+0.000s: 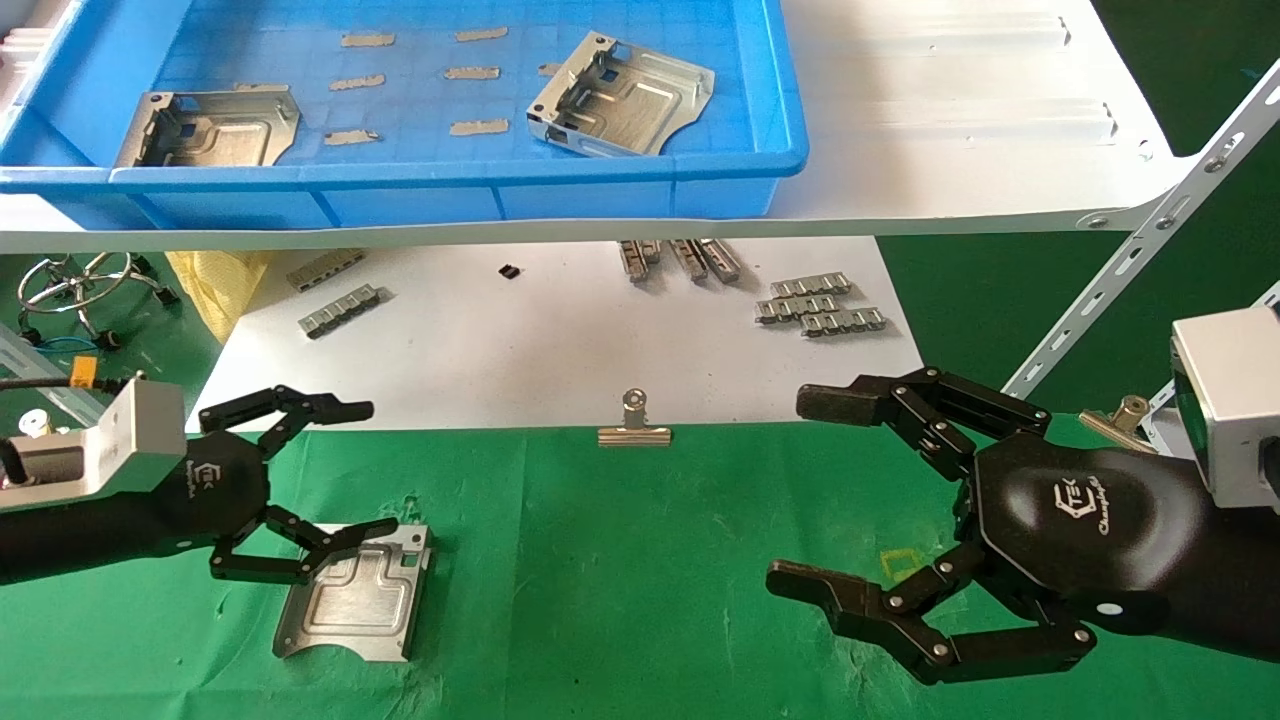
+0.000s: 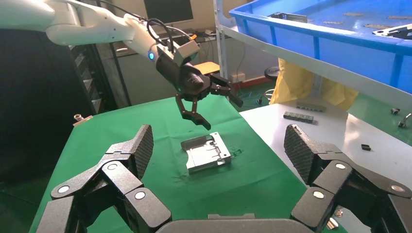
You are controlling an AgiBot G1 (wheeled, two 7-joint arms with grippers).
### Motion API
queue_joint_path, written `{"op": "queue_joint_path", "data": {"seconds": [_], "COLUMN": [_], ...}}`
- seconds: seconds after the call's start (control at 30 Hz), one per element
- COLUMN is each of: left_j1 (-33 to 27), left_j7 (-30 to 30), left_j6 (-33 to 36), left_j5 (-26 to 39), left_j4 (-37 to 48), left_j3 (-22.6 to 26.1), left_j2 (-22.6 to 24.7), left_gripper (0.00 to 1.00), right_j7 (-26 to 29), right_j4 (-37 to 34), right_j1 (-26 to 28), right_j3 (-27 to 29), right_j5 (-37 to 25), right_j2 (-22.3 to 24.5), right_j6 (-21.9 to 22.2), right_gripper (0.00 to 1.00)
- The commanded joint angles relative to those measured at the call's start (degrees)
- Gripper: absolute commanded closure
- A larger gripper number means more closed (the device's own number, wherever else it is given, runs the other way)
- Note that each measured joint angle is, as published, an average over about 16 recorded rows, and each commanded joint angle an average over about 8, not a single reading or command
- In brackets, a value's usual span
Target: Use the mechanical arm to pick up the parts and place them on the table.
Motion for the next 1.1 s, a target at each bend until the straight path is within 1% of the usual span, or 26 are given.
{"op": "queue_joint_path", "data": {"seconds": [0.03, 1.1], "left_j1": [0.80, 14.93], "left_j7": [-1.38, -25.94], "left_j6": [-0.19, -3.57], "left_j5": [-0.28, -5.32], "left_j4": [-1.82, -34.07], "left_j3": [-0.91, -17.08], "left_j2": [-0.27, -5.06], "left_gripper": [0.00, 0.00], "right_j7": [0.00, 0.00], "right_j4": [0.00, 0.00], "right_j1": [0.00, 0.00], "right_j3": [0.00, 0.00], "right_j5": [0.00, 0.00], "right_j2": [0.00, 0.00], "right_j6": [0.00, 0.00], "right_gripper": [0.00, 0.00]}}
